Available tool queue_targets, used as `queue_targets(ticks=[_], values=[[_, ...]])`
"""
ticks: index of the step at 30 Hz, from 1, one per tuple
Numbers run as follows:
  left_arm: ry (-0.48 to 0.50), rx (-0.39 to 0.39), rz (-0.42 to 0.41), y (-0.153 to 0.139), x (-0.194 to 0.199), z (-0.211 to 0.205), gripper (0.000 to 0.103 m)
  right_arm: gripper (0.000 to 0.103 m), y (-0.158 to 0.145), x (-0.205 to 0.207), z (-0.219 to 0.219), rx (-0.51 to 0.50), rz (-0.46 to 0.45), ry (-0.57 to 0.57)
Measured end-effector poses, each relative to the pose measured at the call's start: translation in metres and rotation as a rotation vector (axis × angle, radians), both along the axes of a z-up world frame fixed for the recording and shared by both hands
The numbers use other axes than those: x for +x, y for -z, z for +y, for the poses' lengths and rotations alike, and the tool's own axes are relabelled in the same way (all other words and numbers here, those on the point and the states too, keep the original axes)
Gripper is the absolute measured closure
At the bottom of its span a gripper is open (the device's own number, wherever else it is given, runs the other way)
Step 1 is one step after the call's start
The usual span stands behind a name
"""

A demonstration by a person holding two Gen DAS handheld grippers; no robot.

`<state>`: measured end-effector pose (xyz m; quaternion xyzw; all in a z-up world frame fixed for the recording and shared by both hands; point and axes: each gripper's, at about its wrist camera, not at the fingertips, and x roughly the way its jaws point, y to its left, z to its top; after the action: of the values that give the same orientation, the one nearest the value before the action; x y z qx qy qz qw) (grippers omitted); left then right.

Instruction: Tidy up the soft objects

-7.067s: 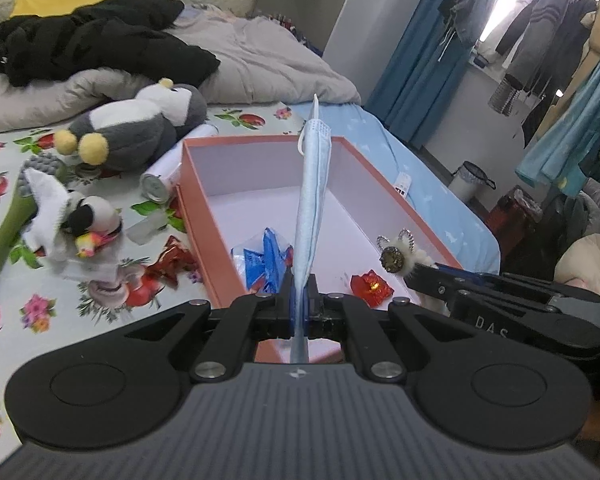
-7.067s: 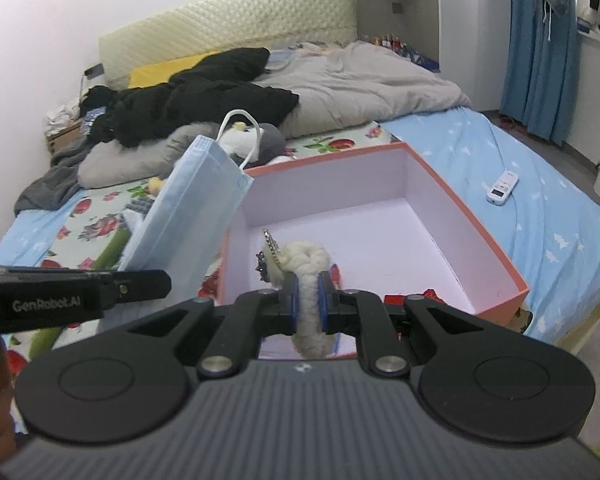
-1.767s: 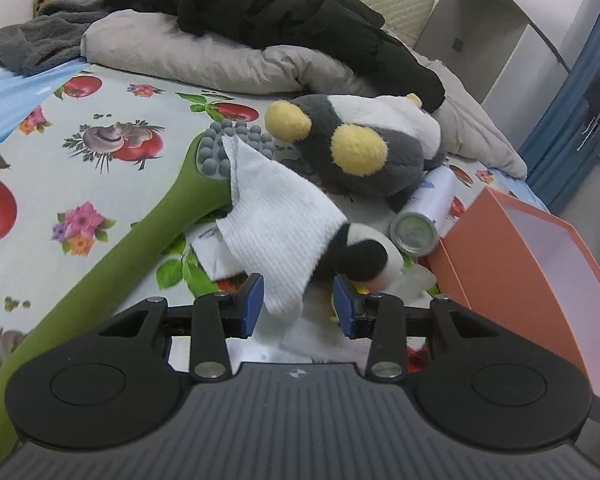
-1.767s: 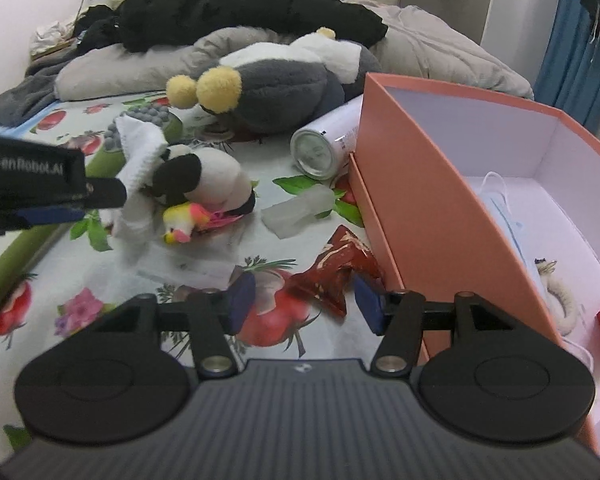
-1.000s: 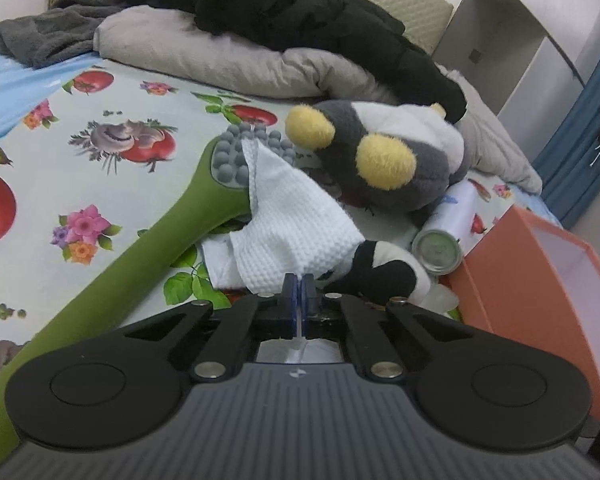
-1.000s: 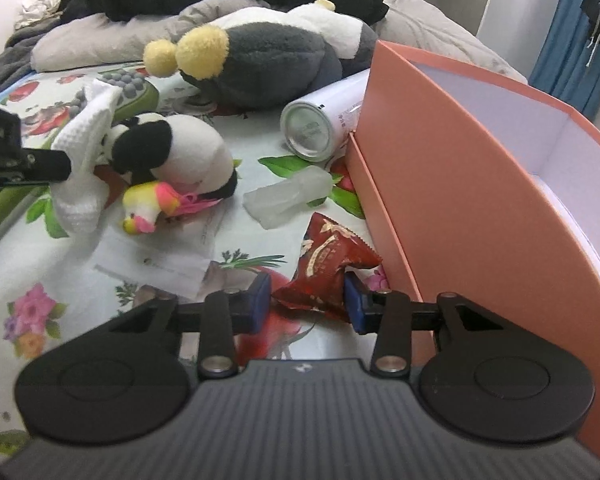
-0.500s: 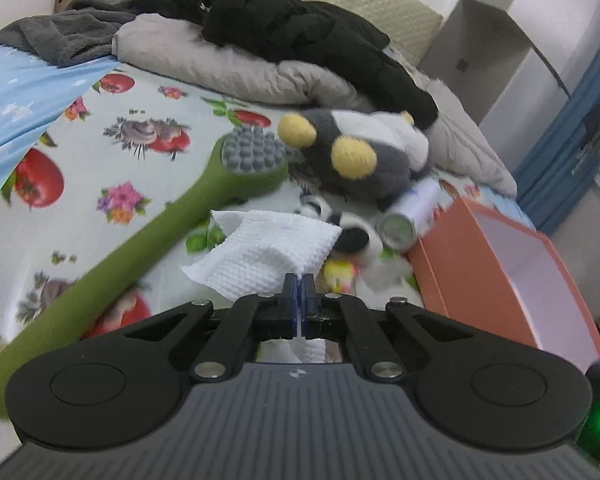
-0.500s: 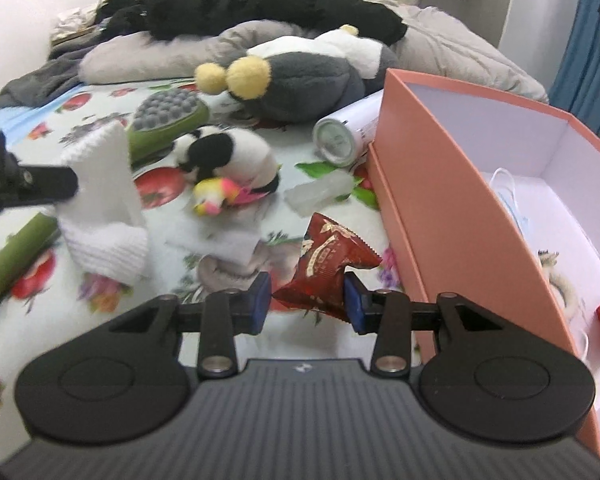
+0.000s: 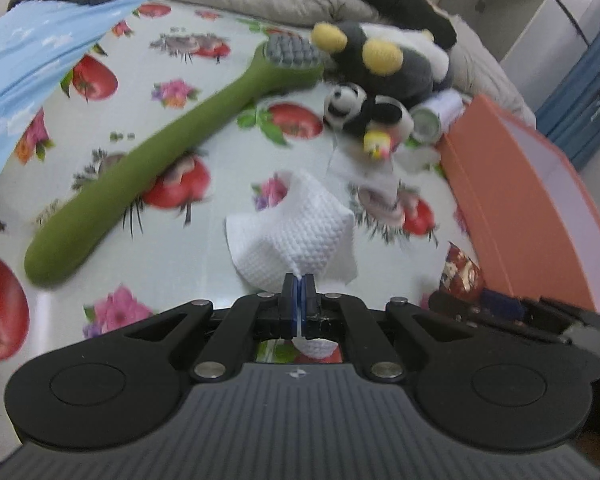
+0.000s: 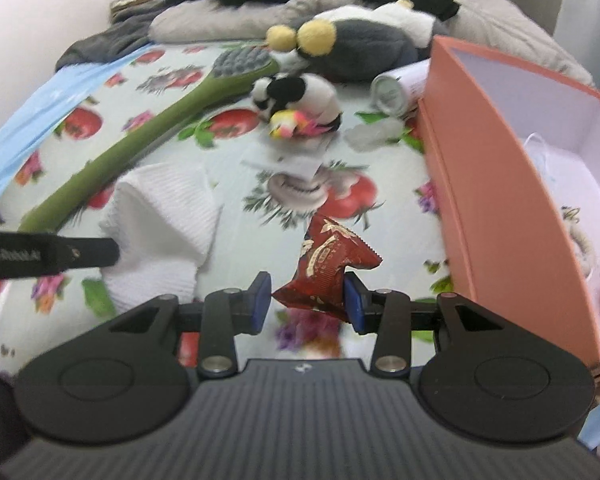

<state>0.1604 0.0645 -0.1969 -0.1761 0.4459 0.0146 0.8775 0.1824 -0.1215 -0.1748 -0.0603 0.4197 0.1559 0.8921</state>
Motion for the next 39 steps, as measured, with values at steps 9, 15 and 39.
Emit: queue_targets(ticks=[9,15,39], values=[[0.023,0.035,0.008,0.001,-0.004,-0.009,0.062,0.053,0.004,0.002,-0.011,0.037,0.056,0.012],[-0.007,0.003,-0.034,-0.005,-0.007,-0.006,0.053,0.052,0.004,0.004,-0.022,0.062,0.062,0.049],[-0.040,0.011,-0.048,0.006,0.018,-0.014,0.052,0.078,0.010,0.012,-0.013,-0.005,0.009,0.001]])
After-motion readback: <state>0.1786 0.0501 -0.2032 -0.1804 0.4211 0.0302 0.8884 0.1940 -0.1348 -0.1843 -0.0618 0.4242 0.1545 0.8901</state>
